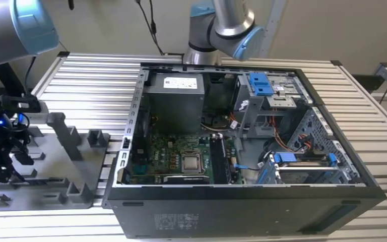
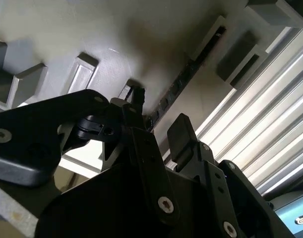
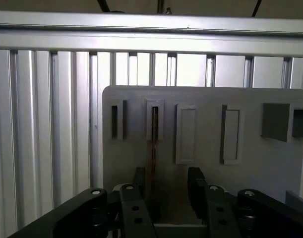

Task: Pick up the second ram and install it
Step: 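Pick up the second ram and move it above second insertion slot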

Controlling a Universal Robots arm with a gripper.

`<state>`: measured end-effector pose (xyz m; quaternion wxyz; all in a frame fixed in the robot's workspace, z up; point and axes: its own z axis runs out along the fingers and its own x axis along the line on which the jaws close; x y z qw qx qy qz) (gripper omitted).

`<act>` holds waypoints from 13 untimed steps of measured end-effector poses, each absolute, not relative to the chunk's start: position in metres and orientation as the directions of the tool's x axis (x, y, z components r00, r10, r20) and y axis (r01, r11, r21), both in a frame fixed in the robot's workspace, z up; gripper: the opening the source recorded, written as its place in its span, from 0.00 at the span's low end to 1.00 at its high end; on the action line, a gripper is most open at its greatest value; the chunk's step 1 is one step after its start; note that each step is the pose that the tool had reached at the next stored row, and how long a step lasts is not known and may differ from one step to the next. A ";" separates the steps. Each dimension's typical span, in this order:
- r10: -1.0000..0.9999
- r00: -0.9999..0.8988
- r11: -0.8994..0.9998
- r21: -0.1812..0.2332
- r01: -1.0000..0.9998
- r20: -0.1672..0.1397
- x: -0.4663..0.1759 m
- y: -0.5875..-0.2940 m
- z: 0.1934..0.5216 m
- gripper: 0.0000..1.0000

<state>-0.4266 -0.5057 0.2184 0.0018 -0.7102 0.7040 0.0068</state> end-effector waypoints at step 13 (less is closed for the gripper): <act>-1.000 0.015 -0.015 0.007 -1.000 0.022 -0.426 -0.510 0.209 0.48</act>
